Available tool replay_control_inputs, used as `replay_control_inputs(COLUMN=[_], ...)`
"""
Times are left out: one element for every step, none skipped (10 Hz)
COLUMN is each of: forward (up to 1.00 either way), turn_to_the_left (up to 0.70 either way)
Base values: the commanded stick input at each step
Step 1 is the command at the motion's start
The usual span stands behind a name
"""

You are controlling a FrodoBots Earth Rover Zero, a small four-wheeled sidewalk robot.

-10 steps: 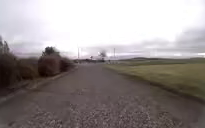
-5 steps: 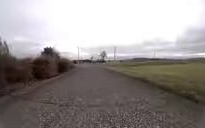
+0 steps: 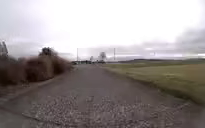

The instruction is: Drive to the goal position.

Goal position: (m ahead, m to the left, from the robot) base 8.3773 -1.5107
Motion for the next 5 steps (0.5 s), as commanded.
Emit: replay_control_inputs(forward=[1.00,1.00,1.00,1.00,1.00], turn_to_the_left=[0.00,0.00,0.00,0.00,0.00])
